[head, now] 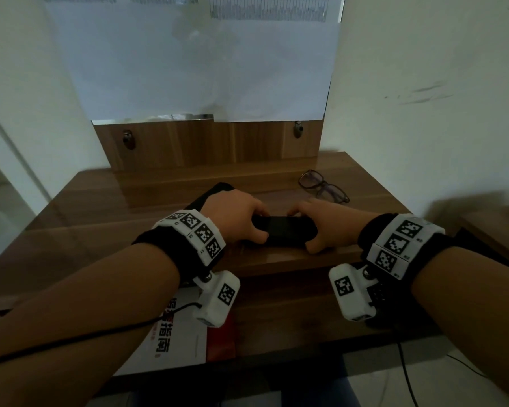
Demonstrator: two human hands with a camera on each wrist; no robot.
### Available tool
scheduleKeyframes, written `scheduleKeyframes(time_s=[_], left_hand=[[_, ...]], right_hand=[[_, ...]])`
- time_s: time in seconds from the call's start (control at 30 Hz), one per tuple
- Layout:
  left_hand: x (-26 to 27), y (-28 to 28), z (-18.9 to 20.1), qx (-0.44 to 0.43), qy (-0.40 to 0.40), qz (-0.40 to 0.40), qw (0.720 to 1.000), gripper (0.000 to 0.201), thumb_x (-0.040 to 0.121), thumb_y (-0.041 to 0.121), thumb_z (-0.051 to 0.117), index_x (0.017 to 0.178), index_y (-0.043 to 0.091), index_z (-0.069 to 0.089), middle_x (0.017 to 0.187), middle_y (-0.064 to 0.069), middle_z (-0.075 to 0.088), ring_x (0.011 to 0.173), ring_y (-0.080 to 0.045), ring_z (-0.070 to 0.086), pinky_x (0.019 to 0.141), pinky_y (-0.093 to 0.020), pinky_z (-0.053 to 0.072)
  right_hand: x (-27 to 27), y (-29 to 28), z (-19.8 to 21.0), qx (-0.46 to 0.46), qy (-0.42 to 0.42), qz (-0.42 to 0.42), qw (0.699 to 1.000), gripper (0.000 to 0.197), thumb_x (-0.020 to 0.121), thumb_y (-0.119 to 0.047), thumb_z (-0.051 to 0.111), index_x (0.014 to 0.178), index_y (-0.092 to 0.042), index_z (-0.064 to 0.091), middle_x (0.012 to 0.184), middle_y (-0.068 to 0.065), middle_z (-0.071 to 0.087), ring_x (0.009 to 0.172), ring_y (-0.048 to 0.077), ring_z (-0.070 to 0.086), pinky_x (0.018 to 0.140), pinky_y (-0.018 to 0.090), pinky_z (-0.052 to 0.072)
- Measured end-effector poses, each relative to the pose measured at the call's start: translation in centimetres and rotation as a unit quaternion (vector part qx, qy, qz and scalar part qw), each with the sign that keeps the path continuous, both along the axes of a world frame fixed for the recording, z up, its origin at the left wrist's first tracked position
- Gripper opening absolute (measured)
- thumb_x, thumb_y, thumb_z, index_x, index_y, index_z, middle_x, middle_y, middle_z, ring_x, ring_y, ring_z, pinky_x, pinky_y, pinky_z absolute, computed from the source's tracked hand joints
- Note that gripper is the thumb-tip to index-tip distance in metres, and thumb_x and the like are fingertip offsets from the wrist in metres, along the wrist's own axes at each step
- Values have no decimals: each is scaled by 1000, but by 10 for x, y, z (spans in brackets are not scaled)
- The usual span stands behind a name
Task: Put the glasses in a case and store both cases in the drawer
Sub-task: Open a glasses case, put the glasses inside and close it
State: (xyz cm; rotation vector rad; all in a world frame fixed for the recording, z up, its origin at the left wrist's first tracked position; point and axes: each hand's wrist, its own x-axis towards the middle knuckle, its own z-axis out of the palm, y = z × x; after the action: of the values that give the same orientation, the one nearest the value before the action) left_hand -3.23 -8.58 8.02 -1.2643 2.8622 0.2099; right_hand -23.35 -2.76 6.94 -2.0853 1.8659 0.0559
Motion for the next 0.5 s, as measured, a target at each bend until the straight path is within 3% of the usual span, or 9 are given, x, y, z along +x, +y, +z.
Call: scheduleKeyframes(time_s=[0.13, 0.27, 0.33, 0.43, 0.5], left_hand=[[2, -6, -3, 30, 32, 10, 999, 49, 77, 55, 64, 122, 38, 59, 95, 17, 60, 85, -5, 58, 60, -22, 45], [5, -15, -7, 84, 89, 18, 992, 41, 81, 50, 62, 120, 36, 63, 108, 13, 65, 90, -3, 61, 78, -27, 54], [5, -19, -9, 105, 126, 26, 986, 37, 85, 45, 60, 119, 31, 64, 103, 13, 65, 85, 0, 59, 76, -22, 50], [4, -23, -13, 104, 159, 39, 981, 33, 90, 44, 55, 116, 27, 66, 107, 9, 66, 91, -3, 58, 78, -22, 44], [5, -27, -16, 97, 181, 53, 977, 30, 91, 43, 53, 113, 27, 65, 108, 7, 66, 95, -6, 59, 78, -23, 45]], right_hand=[[-2, 0, -3, -5, 11, 6, 1000, 81, 69, -27, 76, 139, -27, 35, 130, 3, 45, 115, 23, 49, 90, 35, 46], [-6, -3, 3, 6, -11, -9, 1000, 82, 72, -30, 77, 141, -28, 34, 137, 3, 48, 116, 22, 52, 98, 37, 46], [-9, -6, 6, 29, -17, -22, 999, 86, 72, -34, 79, 143, -28, 31, 141, 2, 46, 120, 23, 51, 101, 37, 44], [-12, -7, 13, 48, -87, -48, 994, 87, 68, -47, 78, 142, -31, 35, 142, -3, 45, 127, 20, 46, 106, 37, 39], [-15, -8, 19, 5, -160, -75, 984, 73, 73, -54, 71, 136, -30, 44, 134, -4, 51, 122, 16, 48, 105, 37, 40]])
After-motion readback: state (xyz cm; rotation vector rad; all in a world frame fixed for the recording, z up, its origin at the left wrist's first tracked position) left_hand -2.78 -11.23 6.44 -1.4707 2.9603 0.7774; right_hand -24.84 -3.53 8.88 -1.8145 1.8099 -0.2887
